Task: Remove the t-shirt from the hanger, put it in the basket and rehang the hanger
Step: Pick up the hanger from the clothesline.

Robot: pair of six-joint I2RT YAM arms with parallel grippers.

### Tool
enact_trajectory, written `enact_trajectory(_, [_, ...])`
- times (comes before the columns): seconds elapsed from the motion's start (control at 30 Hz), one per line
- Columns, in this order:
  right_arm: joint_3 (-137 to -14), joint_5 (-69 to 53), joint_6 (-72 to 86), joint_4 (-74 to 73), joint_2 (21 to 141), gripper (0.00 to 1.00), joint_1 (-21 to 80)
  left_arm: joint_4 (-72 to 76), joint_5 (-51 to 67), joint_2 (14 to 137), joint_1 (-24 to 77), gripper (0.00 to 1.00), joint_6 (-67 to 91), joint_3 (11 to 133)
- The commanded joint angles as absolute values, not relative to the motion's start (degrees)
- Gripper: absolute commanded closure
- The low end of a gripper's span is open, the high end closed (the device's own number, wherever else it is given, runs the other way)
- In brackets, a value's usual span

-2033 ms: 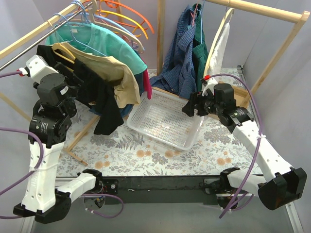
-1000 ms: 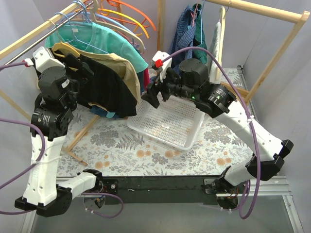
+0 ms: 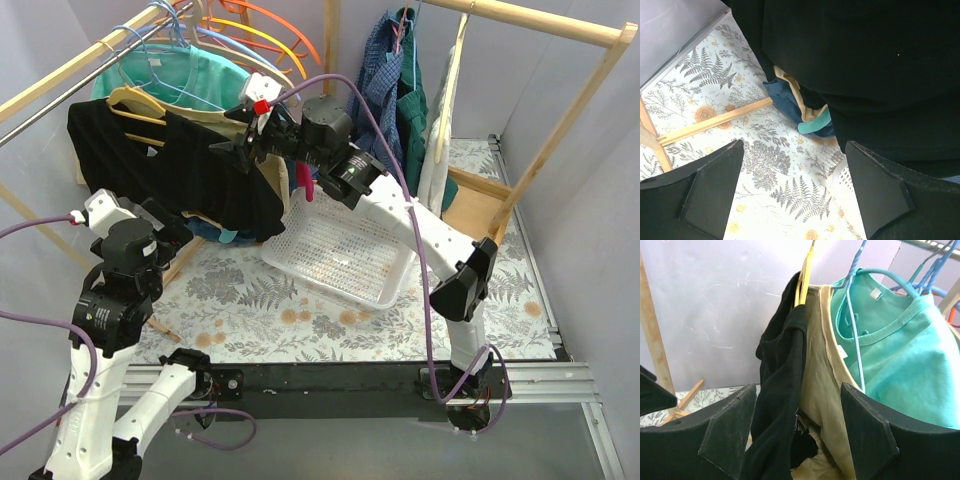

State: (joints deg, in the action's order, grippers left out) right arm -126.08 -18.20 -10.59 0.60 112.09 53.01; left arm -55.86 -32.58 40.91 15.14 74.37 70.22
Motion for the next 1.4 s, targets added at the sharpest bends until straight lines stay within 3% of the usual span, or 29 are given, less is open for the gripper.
enact_trajectory(0.0, [-129.64,-18.63,-8.62,3.51,114.52,0.28,53.70,-57.22,-33.93,39.82,15.29,0.17,73.83,70.58])
enact_trajectory(0.27, [-130.78,-15.83,-7.65,2.02,116.54,0.57,55.37,-57.39,-33.49,39.46,15.21,0.16,73.48,70.84])
enact_trajectory(0.43, [-130.43,-11.52,-8.26,2.99,115.40,0.98,56.86,-57.13,-33.22,39.20,15.21,0.16,73.04,70.84])
enact_trajectory(0.9, [-122.16,2.71,-6.77,22.58,107.58,0.99,59.24,-56.87,-32.70,39.02,15.21,0.16,72.60,71.10])
enact_trajectory(1.17, [-124.54,4.31,-4.84,26.19,107.23,0.99,59.24,-57.30,-32.87,38.76,15.21,0.15,72.33,71.89])
enact_trajectory(1.37, [-114.01,1.41,-6.06,29.44,99.42,0.99,59.85,-56.52,-32.26,37.62,15.21,0.15,71.19,72.95])
